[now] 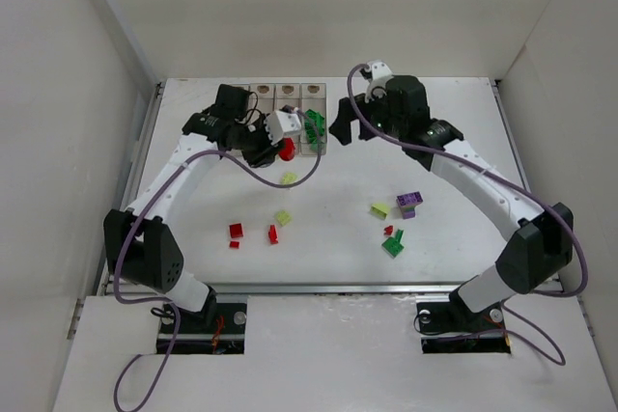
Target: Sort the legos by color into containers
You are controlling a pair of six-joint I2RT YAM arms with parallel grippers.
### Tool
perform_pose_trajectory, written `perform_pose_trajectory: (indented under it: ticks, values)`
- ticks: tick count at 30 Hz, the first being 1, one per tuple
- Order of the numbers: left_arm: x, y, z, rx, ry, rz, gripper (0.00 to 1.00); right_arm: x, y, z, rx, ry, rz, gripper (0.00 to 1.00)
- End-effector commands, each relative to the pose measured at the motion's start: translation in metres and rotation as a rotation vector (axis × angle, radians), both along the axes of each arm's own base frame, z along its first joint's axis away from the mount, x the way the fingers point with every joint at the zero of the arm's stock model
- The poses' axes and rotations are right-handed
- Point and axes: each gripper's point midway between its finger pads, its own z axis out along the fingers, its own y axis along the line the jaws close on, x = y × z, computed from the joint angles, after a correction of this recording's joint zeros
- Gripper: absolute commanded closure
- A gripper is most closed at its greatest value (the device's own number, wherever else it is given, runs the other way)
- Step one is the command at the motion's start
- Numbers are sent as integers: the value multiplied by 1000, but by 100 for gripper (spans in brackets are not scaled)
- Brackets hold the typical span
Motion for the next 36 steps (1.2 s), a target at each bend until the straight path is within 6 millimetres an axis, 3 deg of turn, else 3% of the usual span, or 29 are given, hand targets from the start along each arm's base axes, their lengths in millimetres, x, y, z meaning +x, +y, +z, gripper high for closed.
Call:
perform_pose_trajectory:
  ticks: [1, 3, 7, 11, 17, 21, 25, 26, 27, 30, 31, 33, 34, 35, 36]
  values:
    - [-12, -24, 36, -160, 61, 66, 100, -16, 50, 51, 234, 13, 234, 0]
    - [-10, -26, 41, -171, 43, 82, 100, -28, 68, 59, 316, 59, 340, 0]
    - [3, -24, 48, -169, 9, 166, 100, -31, 94, 59, 428, 156, 452, 0]
    - [7, -31, 62, -182, -30, 164, 100, -22, 113, 36, 462, 266, 507, 0]
    - [8, -33, 68, -203, -42, 176, 100, -29, 123, 29, 489, 323, 605, 0]
    - [8, -37, 70, -211, -46, 172, 100, -23, 131, 23, 507, 337, 634, 0]
    - [10, -36, 67, -206, -49, 179, 100, -23, 139, 27, 565, 353, 695, 4]
    - [9, -36, 67, -206, -49, 179, 100, -24, 140, 24, 575, 366, 710, 7]
    - [11, -36, 68, -210, -57, 178, 100, -25, 142, 25, 583, 379, 735, 18]
    - [14, -38, 72, -231, -60, 193, 100, -23, 146, 19, 600, 415, 746, 37]
    - [15, -39, 76, -235, -69, 192, 100, -23, 147, 17, 606, 424, 756, 50]
    - [17, -40, 74, -242, -62, 202, 100, -21, 149, 21, 630, 417, 760, 64]
    - [17, -41, 74, -247, -55, 209, 100, -18, 146, 23, 659, 418, 751, 79]
    - [17, -41, 74, -247, -55, 209, 100, -19, 145, 18, 658, 432, 746, 86]
    - [19, -40, 70, -237, -51, 216, 100, -15, 141, 29, 702, 415, 745, 91]
